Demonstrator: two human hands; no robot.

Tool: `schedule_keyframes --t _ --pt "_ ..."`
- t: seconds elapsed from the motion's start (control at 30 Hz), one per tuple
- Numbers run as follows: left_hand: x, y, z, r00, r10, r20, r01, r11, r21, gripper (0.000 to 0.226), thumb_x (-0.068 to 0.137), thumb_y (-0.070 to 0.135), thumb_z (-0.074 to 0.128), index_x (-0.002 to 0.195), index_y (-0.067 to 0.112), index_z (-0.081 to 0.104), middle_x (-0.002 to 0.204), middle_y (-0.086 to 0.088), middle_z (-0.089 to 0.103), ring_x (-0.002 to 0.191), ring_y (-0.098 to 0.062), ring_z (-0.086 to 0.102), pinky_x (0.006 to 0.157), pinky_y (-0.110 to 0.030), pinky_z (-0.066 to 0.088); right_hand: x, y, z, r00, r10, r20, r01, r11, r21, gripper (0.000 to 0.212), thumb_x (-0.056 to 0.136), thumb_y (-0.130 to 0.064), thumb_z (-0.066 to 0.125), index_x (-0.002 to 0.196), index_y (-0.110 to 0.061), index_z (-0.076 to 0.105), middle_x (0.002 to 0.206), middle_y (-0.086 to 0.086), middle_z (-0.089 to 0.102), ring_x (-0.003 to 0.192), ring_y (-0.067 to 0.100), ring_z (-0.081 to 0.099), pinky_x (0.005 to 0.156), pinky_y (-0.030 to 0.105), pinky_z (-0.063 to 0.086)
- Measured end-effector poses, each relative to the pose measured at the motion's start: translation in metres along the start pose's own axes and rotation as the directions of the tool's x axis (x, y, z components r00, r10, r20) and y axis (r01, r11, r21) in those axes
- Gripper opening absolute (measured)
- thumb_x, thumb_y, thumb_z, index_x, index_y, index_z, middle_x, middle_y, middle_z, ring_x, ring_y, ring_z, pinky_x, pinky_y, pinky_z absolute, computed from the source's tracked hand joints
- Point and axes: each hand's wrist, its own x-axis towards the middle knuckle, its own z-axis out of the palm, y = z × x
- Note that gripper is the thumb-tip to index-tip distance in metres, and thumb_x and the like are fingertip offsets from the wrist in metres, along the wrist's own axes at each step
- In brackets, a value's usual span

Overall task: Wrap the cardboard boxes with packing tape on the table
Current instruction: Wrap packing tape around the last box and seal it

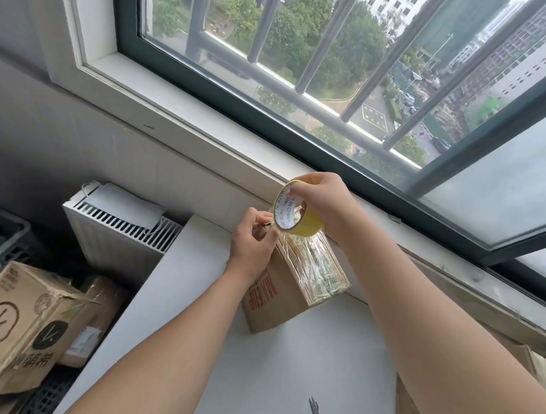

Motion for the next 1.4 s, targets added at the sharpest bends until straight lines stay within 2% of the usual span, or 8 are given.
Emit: schedule_keyframes --t 0.23,0.43,0.7,0.87,0.97,1.17,1.3,1.4 --pt "-0.005 -0.003 0.008 0.999 0.035 -0.031 -0.034 0.999 0.043 0.012 0.097 0.010 0.063 0.091 0.020 0.059 0.091 0.008 0.067 0.073 -0.001 0.053 0.067 -0.017 0.044 0.002 -0.003 0.005 0.999 -0.020 -0.026 0.019 0.999 -0.027 0.013 0.083 -0.020 0.071 0.095 -0.018 0.076 0.087 0.008 0.073 0.078 0.025 0.067 0.068 0.035 0.055" --pt "-0.005 -0.007 0.011 0.994 0.097 -0.040 -0.094 0.993 0.078 0.026 0.093 0.006 0.064 0.083 0.028 0.056 0.097 -0.002 0.068 0.084 -0.017 0.060 0.072 -0.024 0.047 -0.006 -0.003 0.000 1.000 -0.004 -0.014 0.003 0.997 -0.073 0.015 0.080 -0.022 0.072 0.094 -0.018 0.076 0.087 0.009 0.073 0.080 0.029 0.068 0.076 0.046 0.061" --pt "-0.001 -0.015 0.003 0.984 0.173 -0.048 -0.164 0.974 0.153 0.009 0.093 0.011 0.063 0.088 0.018 0.062 0.098 0.003 0.067 0.089 -0.018 0.065 0.078 -0.036 0.056 -0.048 0.006 -0.014 0.986 0.057 0.159 -0.026 0.982 -0.190 0.017 0.088 -0.022 0.069 0.104 -0.019 0.076 0.089 0.005 0.073 0.071 0.016 0.062 0.065 0.032 0.054" --pt "-0.006 -0.010 0.008 0.981 0.192 -0.037 -0.183 0.970 0.161 0.009 0.092 0.006 0.066 0.089 0.012 0.061 0.099 0.001 0.069 0.086 -0.009 0.062 0.074 -0.016 0.049 -0.068 0.012 -0.018 0.973 0.055 0.223 0.034 0.926 -0.376 0.036 0.089 -0.027 0.065 0.124 -0.032 0.069 0.103 -0.004 0.072 0.080 0.006 0.066 0.076 0.027 0.056" --pt "-0.008 -0.005 0.010 0.988 0.154 -0.031 -0.148 0.978 0.146 0.011 0.092 0.008 0.068 0.092 0.014 0.058 0.099 0.003 0.070 0.087 -0.006 0.063 0.075 -0.007 0.044 -0.073 0.010 -0.025 0.952 0.102 0.290 0.059 0.865 -0.499 0.052 0.088 -0.029 0.062 0.138 -0.040 0.060 0.106 -0.005 0.072 0.079 -0.001 0.066 0.068 0.019 0.050" --pt "-0.013 -0.001 0.013 0.993 0.117 -0.030 -0.113 0.985 0.130 0.012 0.092 0.004 0.067 0.091 0.010 0.056 0.094 0.004 0.069 0.084 0.007 0.061 0.073 -0.003 0.041 -0.089 0.013 -0.026 0.948 0.113 0.299 0.130 0.719 -0.683 0.062 0.088 -0.035 0.053 0.149 -0.045 0.047 0.115 0.003 0.069 0.106 0.021 0.065 0.089 0.032 0.056" --pt "-0.011 -0.002 0.010 0.995 0.104 -0.004 -0.103 0.988 0.119 0.015 0.093 0.004 0.067 0.091 0.012 0.054 0.093 0.009 0.068 0.084 0.004 0.062 0.075 -0.004 0.042 -0.108 0.020 -0.029 0.954 0.077 0.290 0.159 0.691 -0.705 0.055 0.094 -0.039 0.048 0.149 -0.048 0.045 0.098 0.003 0.065 0.090 0.023 0.061 0.070 0.026 0.045" --pt "-0.015 -0.002 0.015 0.995 0.094 0.020 -0.095 0.994 0.062 0.021 0.093 0.004 0.066 0.105 0.018 0.056 0.095 0.002 0.067 0.089 -0.005 0.064 0.077 -0.008 0.044 -0.116 0.025 -0.029 0.961 0.036 0.274 0.182 0.664 -0.725 0.054 0.097 -0.038 0.046 0.151 -0.044 0.043 0.118 0.006 0.068 0.108 0.026 0.062 0.078 0.026 0.042"
